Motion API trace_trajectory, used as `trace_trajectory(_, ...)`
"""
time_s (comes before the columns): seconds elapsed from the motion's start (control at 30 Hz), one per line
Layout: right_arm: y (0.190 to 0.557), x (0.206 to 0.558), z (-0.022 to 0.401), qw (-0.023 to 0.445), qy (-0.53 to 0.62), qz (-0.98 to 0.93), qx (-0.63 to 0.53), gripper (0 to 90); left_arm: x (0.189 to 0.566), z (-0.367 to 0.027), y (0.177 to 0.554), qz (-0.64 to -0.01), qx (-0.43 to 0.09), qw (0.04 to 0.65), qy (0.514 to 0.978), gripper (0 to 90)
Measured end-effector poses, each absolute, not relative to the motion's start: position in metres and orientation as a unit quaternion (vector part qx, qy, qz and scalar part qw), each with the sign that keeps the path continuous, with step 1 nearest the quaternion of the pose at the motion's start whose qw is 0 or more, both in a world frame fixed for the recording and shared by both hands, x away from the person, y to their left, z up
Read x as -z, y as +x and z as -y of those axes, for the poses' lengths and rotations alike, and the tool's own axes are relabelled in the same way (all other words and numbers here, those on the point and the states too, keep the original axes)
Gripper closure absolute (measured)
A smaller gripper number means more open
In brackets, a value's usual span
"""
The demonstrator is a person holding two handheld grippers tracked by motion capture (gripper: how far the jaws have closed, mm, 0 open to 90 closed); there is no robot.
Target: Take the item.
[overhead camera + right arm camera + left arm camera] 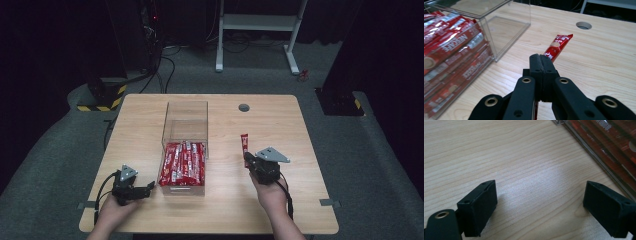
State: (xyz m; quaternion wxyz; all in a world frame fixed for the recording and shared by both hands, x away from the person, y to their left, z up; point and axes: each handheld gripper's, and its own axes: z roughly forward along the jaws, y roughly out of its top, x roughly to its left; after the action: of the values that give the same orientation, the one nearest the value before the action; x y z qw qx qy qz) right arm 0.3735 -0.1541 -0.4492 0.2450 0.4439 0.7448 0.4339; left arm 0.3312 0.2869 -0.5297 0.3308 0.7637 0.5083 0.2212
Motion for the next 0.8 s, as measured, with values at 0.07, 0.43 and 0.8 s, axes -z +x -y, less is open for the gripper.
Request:
trace_trajectory(0.07, 0.377, 0.450, 0.155, 0.247, 0.445, -0.745, -0.431, 90.0, 0.530, -0.287, 0.331, -0.508, -0.221, 0.331, 0.764, 12.1)
trace_trajectory(0.43, 0.394, 0.457, 0.161, 0.248, 0.459, -0.743, -0.419, 90.0, 0.530, -0.287, 0.331, -0.508, -0.221, 0.331, 0.764, 12.1)
trace_trajectory(0.8, 0.407, 0.467, 0.162, 0.248, 0.465, -0.747, -0.406, 90.0, 0.530, -0.287, 0.331, -0.508, -0.221, 0.331, 0.764, 12.1)
